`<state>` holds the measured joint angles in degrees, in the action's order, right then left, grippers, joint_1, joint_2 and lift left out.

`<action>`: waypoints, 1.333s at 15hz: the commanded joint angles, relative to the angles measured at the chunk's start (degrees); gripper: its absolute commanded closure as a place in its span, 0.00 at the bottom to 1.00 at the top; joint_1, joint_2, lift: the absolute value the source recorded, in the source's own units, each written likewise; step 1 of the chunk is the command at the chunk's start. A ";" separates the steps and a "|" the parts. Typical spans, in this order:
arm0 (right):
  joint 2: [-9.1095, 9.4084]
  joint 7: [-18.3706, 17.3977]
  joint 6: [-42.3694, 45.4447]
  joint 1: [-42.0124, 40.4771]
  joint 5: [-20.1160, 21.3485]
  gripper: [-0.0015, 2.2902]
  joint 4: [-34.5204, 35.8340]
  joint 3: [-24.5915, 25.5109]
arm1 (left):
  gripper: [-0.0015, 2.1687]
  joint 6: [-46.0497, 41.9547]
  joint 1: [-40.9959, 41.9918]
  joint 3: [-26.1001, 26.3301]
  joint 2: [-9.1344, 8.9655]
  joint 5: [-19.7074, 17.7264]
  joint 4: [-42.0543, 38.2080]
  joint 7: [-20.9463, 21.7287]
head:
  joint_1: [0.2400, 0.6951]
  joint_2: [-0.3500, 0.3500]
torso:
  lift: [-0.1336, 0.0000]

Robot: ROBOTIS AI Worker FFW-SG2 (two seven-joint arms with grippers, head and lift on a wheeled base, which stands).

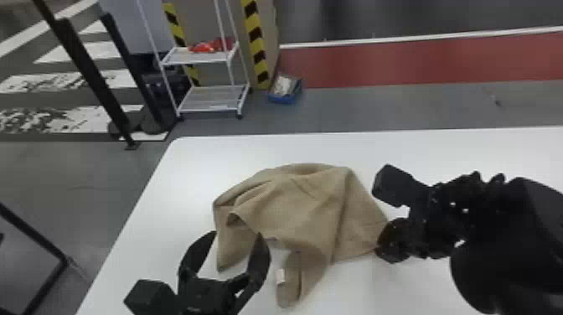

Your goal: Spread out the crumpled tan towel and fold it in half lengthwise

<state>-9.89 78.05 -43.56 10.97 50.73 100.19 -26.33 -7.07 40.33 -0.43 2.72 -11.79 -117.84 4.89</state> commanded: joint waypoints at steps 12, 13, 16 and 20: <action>-0.48 0.28 -6.68 -0.16 -20.58 0.57 18.55 21.32 | 0.03 0.00 0.27 0.26 -0.08 0.01 -0.46 0.03 | 1.00 0.74 | 0.07; -0.57 0.28 -6.33 -0.34 -20.49 0.57 18.90 22.81 | 0.03 0.00 0.27 0.17 0.00 0.01 -0.55 0.03 | 1.00 0.71 | 0.07; -2.77 0.28 -2.64 -1.04 -19.96 0.57 18.81 27.56 | 0.03 0.00 0.45 0.26 0.18 0.01 -0.81 0.03 | 1.00 0.65 | 0.07; -4.61 0.28 1.41 -0.25 -22.60 0.57 13.98 37.40 | 0.03 0.00 0.27 0.34 0.27 0.01 -0.81 0.21 | 1.00 0.53 | 0.07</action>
<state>-14.08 78.05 -42.94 9.66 30.13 116.45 6.41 -7.07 40.71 -0.15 2.96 -11.78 -118.66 5.07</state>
